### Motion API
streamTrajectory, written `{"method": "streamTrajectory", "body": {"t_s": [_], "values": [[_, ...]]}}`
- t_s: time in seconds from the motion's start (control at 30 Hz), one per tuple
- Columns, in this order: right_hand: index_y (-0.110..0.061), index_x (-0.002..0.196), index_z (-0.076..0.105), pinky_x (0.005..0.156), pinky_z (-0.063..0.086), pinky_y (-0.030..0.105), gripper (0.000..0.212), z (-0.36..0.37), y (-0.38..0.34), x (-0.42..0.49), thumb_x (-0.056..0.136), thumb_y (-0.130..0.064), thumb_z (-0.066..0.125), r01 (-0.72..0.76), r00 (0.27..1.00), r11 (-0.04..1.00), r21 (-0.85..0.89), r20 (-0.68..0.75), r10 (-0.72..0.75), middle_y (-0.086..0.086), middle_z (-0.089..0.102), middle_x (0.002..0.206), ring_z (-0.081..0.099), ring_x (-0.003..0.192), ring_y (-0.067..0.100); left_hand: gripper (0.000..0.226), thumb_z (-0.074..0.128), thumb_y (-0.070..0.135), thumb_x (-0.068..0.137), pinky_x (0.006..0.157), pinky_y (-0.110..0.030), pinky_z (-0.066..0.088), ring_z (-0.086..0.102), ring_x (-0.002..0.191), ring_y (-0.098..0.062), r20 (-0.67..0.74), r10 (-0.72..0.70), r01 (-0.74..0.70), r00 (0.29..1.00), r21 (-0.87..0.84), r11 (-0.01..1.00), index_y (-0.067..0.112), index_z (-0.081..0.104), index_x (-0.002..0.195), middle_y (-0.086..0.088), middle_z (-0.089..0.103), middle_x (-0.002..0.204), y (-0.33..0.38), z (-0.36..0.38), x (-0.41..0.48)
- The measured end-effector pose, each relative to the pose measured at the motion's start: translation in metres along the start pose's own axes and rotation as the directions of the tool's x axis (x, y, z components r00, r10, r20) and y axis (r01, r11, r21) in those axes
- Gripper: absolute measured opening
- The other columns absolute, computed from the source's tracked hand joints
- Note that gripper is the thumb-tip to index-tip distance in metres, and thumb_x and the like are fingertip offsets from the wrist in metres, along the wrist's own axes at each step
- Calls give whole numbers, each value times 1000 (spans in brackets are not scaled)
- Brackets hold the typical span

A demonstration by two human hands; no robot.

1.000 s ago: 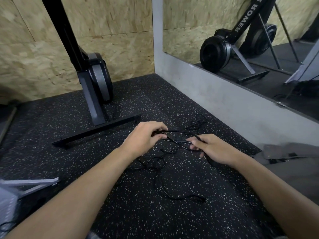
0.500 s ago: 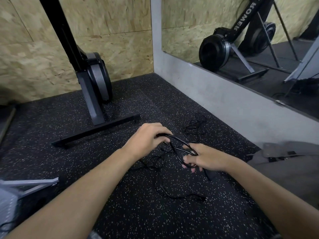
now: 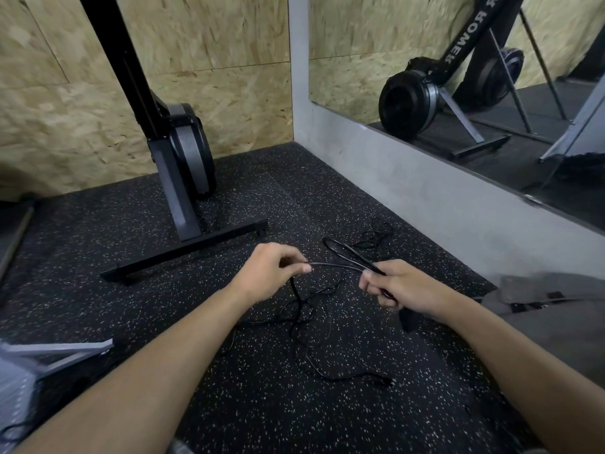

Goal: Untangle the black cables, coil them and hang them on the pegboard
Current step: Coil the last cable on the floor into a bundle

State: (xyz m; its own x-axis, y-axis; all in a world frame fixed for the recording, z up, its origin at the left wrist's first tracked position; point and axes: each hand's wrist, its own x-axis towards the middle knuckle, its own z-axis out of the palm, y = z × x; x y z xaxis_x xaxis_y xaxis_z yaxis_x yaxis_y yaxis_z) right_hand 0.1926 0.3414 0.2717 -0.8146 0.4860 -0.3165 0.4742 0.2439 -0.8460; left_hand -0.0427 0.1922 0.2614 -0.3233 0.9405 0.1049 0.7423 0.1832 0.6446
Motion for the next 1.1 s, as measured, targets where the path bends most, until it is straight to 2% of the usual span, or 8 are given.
{"method": "streamTrajectory", "body": {"t_s": [0.1, 0.17, 0.33, 0.5, 0.6, 0.7, 0.9, 1.1], "values": [[-3, 109, 63, 51, 40, 19, 28, 2, -1, -1, 112, -20, 40, 26, 999, 999, 31, 20, -27, -7, 50, 71, 47, 57, 8, 9, 72, 30, 98, 79, -22, 45, 62, 84, 3, 104, -76, 73, 992, 34, 997, 26, 78, 103, 18, 71, 91, -8, 7, -2], [-7, 108, 62, 55, 43, 20, 25, 6, 0, 0, 112, -18, 40, 58, 998, 998, -33, 7, -58, -6, 53, 76, 50, 60, 7, 7, 71, 26, 99, 76, -24, 45, 61, 81, 0, 65, -106, 106, 992, 3, 994, 26, 77, 100, 16, 71, 91, -7, 9, -2], [-21, 105, 65, 67, 47, 24, 25, 11, 14, 7, 111, -19, 41, 66, 982, 968, -243, -154, -106, -4, 63, 84, 58, 71, 6, 13, 77, 18, 94, 86, -27, 57, 70, 89, -7, -108, -177, 130, 978, -346, 929, 30, 80, 99, 8, 77, 90, 7, 3, 7], [-29, 118, 63, 68, 46, 33, 25, 14, 20, 12, 111, -38, 41, 81, 976, 977, -199, -184, -119, -5, 56, 77, 55, 72, 13, 25, 68, -7, 94, 86, -42, 64, 75, 96, -23, -79, -245, 121, 966, -701, 703, 9, 77, 111, -7, 77, 92, 23, -5, 9], [-29, 127, 61, 65, 45, 18, 37, 24, 13, 14, 104, -55, 48, 107, 972, 953, -284, -171, -161, -11, 61, 78, 56, 64, -3, 22, 67, -8, 94, 83, -40, 65, 75, 96, -23, -86, -288, 114, 954, -784, 610, 5, 78, 108, -13, 79, 97, 29, -12, 12], [-34, 133, 59, 59, 40, 12, 41, 32, 6, 19, 98, -54, 62, 163, 950, 957, -240, -223, -217, -12, 61, 74, 56, 60, -7, 21, 65, -8, 95, 80, -36, 65, 75, 96, -23, -65, -328, 108, 942, -869, 483, 4, 78, 106, -15, 78, 102, 37, -16, 13], [-26, 104, 71, 62, 39, 7, 15, 43, -8, 25, 98, -39, 70, 233, 904, 948, -218, -310, -294, -33, 57, 61, 53, 60, -11, 20, 62, -9, 96, 67, -29, 63, 76, 88, -20, -44, -440, 90, 897, -956, 280, 1, 77, 105, -16, 78, 99, 38, -21, 21], [-31, 93, 61, 65, 34, 17, 18, 51, -22, 32, 106, -41, 54, 218, 901, 947, -237, -323, -289, -9, 58, 88, 52, 73, -1, 19, 62, -4, 99, 77, -32, 65, 76, 88, -19, -62, -441, 56, 895, -967, 249, 1, 74, 112, -18, 74, 103, 30, -27, 18]]}}
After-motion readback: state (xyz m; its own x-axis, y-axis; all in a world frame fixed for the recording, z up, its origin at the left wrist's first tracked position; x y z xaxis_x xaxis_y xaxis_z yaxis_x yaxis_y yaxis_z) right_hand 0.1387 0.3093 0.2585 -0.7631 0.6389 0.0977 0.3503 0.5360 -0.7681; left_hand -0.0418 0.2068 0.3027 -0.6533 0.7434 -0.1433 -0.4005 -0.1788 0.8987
